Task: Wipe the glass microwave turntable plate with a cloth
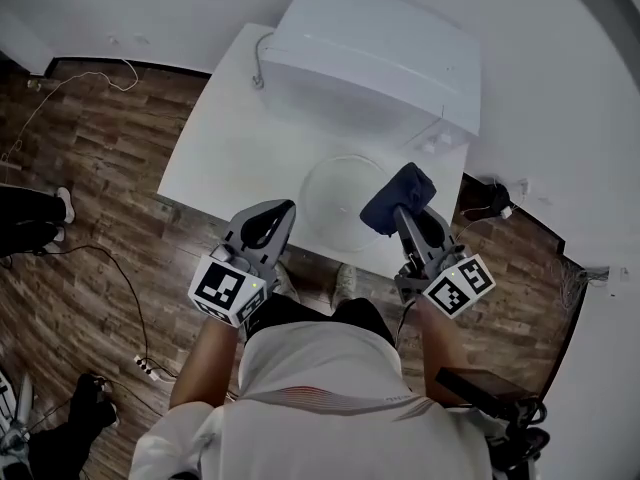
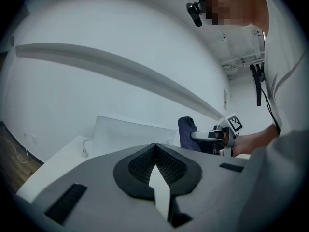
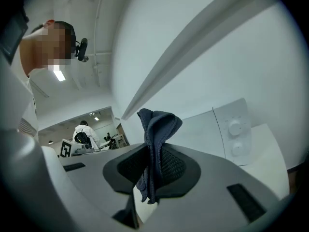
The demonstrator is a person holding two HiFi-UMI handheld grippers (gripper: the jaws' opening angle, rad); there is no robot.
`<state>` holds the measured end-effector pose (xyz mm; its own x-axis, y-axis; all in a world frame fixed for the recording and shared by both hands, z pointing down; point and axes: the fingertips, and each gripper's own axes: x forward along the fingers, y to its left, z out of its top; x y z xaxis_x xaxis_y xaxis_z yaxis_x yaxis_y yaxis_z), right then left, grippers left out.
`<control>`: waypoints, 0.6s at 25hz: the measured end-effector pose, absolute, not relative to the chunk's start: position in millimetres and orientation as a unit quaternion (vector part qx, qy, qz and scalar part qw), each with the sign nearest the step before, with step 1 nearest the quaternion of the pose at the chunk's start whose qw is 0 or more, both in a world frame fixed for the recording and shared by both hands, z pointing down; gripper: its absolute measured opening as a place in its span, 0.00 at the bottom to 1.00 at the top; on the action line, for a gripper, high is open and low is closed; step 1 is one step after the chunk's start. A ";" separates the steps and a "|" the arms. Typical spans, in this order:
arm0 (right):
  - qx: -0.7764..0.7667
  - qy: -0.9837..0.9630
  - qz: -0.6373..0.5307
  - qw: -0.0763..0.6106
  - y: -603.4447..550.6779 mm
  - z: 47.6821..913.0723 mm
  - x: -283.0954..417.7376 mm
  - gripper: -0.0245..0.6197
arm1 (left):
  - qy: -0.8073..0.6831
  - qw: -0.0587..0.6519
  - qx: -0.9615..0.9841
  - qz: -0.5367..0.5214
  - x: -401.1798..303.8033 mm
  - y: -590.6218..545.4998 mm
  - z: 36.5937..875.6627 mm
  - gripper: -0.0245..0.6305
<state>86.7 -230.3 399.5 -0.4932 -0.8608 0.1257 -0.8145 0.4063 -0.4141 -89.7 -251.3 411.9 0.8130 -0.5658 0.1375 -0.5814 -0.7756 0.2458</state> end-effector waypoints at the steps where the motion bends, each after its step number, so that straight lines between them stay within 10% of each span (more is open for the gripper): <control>1: -0.506 0.836 -0.207 0.058 -229.0 393.6 84.9 0.13 | -0.301 0.136 0.943 0.026 -93.0 -251.3 409.2 0.05; 15: -0.495 0.848 -0.154 0.110 -166.6 324.4 106.3 0.13 | -0.343 0.085 0.935 -0.003 -99.0 -180.3 351.3 0.05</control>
